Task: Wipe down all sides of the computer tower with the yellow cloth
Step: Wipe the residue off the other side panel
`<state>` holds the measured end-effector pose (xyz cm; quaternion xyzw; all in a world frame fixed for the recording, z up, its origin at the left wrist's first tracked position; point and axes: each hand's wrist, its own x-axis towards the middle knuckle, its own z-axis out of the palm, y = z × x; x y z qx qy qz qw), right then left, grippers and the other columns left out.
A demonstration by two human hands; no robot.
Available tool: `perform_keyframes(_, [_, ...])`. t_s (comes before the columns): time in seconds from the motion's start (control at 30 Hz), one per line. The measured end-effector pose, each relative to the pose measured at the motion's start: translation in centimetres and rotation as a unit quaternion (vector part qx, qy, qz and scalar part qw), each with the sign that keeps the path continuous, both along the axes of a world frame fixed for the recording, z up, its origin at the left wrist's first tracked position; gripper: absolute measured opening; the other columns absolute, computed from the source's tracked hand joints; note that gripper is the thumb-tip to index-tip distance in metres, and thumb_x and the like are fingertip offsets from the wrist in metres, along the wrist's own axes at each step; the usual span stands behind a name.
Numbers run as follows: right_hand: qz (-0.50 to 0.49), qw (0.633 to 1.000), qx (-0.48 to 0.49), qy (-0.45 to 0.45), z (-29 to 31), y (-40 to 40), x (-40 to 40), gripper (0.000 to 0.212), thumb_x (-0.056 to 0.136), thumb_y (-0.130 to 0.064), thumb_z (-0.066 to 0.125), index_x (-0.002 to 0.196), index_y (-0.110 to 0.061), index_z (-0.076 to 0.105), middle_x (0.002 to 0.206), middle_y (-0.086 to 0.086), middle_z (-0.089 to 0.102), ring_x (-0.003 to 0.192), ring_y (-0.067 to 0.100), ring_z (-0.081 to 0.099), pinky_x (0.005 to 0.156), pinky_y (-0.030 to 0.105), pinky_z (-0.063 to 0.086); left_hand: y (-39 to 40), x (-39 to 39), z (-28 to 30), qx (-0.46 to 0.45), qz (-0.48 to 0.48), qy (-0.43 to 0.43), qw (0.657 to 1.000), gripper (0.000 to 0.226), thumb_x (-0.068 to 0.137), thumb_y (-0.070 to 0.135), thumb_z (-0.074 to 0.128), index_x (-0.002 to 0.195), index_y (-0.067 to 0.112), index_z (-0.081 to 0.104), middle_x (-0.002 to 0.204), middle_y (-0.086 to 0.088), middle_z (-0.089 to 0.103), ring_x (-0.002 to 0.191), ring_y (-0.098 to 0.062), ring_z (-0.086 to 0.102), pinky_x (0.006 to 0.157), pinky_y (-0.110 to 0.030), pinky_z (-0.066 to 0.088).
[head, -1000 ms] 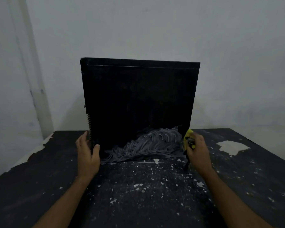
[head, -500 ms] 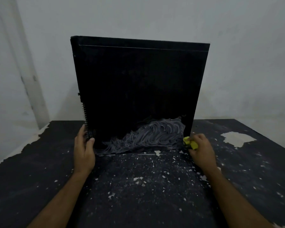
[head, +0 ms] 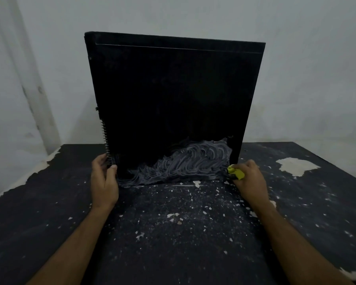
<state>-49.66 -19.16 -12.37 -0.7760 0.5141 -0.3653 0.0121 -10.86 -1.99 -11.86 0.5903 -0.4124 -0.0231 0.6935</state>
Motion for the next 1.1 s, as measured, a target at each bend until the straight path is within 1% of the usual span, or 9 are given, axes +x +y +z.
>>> perform_keyframes(0.17, [-0.003,0.999,0.025,0.034,-0.1,0.3,-0.1,0.032,0.079,-0.008,0.081,0.110,-0.013,0.075,0.097,0.003,0.050,0.093,0.029,0.056,0.067,0.034,0.042,-0.6,0.5,-0.5,0.019,0.061,-0.038,0.997,0.047,0.094,0.033,0.048,0.137,0.014,0.051,0.121,-0.003,0.044,0.115,-0.028,0.048,0.099,-0.040,0.042])
perform_keyframes(0.27, [0.004,1.000,-0.023,0.009,-0.2,0.4,0.0,0.036,0.076,-0.001,0.079,0.110,-0.011,0.073,0.103,0.008,0.060,0.096,0.029,0.057,0.069,0.033,0.041,-0.4,0.5,-0.4,0.033,0.074,-0.053,0.995,0.050,0.093,0.034,0.046,0.139,0.014,0.052,0.110,-0.008,0.048,0.111,-0.024,0.043,0.095,-0.035,0.035])
perform_keyframes(0.4, [0.012,0.999,0.032,0.033,-0.1,0.5,0.5,0.026,0.080,-0.013,0.082,0.106,-0.016,0.076,0.104,0.008,0.063,0.098,0.027,0.059,0.071,0.035,0.045,-0.5,0.7,-0.5,0.036,0.082,-0.053,0.995,0.050,0.093,0.034,0.046,0.139,0.014,0.052,0.107,-0.006,0.048,0.111,-0.022,0.042,0.094,-0.034,0.034])
perform_keyframes(0.53, [-0.044,0.999,0.027,-0.013,-0.3,0.7,1.2,0.013,0.083,-0.017,0.080,0.095,-0.012,0.076,0.094,0.010,0.064,0.086,0.029,0.062,0.067,0.032,0.043,-0.5,0.2,-0.4,0.031,0.088,-0.051,0.994,0.052,0.093,0.034,0.047,0.141,0.013,0.051,0.110,-0.006,0.047,0.109,-0.020,0.041,0.094,-0.034,0.034])
perform_keyframes(0.7, [0.057,0.996,0.020,0.060,-0.3,1.2,2.4,0.014,0.082,-0.016,0.077,0.094,-0.022,0.076,0.095,0.002,0.069,0.090,0.025,0.063,0.069,0.038,0.052,-0.8,-0.2,-0.4,0.030,0.114,-0.058,0.991,0.054,0.092,0.036,0.049,0.140,0.012,0.052,0.111,-0.005,0.047,0.112,-0.026,0.041,0.096,-0.038,0.034])
perform_keyframes(0.8, [-0.007,1.000,0.015,-0.008,-0.4,1.4,2.7,0.014,0.080,-0.020,0.080,0.092,-0.019,0.072,0.091,0.004,0.068,0.085,0.025,0.061,0.062,0.034,0.044,-0.7,0.2,-0.5,0.035,0.117,-0.070,0.990,0.054,0.092,0.037,0.047,0.140,0.013,0.053,0.109,-0.004,0.049,0.112,-0.029,0.042,0.096,-0.036,0.031])
perform_keyframes(0.9, [-0.071,0.995,0.005,-0.072,-0.3,1.1,1.9,0.023,0.077,-0.014,0.083,0.095,-0.015,0.069,0.092,0.007,0.067,0.085,0.028,0.062,0.065,0.037,0.048,-0.8,0.2,-0.4,0.034,0.118,-0.069,0.990,0.055,0.091,0.039,0.045,0.139,0.013,0.053,0.108,-0.002,0.048,0.111,-0.028,0.042,0.096,-0.037,0.031])
perform_keyframes(1.0, [0.018,0.999,-0.026,-0.038,-0.4,1.3,2.1,0.039,0.072,-0.002,0.082,0.107,-0.011,0.069,0.104,0.009,0.066,0.095,0.030,0.061,0.074,0.040,0.052,-0.9,0.0,-0.3,0.028,0.119,-0.065,0.990,0.053,0.091,0.038,0.046,0.138,0.013,0.054,0.108,-0.001,0.046,0.111,-0.029,0.042,0.094,-0.037,0.031])
perform_keyframes(1.1, [0.067,0.996,-0.041,0.035,-0.6,1.4,2.8,0.041,0.074,-0.008,0.083,0.113,-0.013,0.071,0.110,0.005,0.064,0.097,0.026,0.061,0.074,0.038,0.053,-0.8,0.3,-0.3,0.028,0.121,-0.069,0.990,0.052,0.091,0.036,0.046,0.137,0.013,0.054,0.107,-0.002,0.047,0.111,-0.030,0.043,0.094,-0.034,0.030])
